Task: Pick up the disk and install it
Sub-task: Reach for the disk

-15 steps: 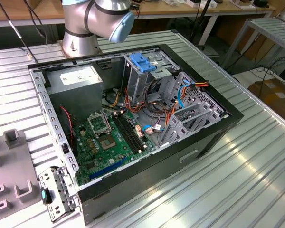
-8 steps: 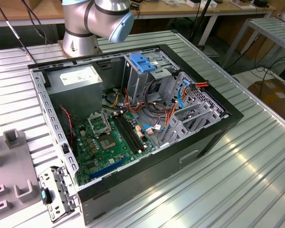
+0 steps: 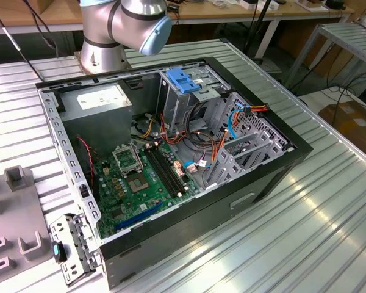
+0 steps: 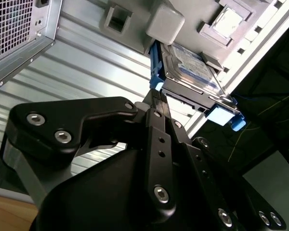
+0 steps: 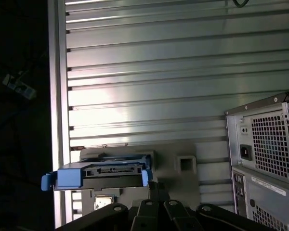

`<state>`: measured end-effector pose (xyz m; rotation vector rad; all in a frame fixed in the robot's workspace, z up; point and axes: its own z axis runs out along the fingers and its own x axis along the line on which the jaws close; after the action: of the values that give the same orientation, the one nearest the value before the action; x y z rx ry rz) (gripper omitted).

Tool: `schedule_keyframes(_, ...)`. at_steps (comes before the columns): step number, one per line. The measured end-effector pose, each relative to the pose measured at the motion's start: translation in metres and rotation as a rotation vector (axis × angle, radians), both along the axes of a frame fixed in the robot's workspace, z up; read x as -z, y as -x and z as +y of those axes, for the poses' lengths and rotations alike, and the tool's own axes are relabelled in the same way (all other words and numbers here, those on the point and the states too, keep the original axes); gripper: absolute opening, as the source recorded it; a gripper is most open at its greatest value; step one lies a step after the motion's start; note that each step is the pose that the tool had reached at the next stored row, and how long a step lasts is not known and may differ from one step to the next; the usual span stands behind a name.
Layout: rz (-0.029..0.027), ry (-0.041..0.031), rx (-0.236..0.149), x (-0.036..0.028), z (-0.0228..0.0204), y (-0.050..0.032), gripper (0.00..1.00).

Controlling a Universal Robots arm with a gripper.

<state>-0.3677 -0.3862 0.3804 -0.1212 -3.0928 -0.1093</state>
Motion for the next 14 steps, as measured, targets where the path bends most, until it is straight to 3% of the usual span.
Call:
schedule_keyframes(6,0.0045,-0.0019,0.0,0.0003,0.0,0.0116,0.11)
schedule_keyframes(14,0.0093,-0.0038,0.0,0.0008,0.0,0.0332,0.11)
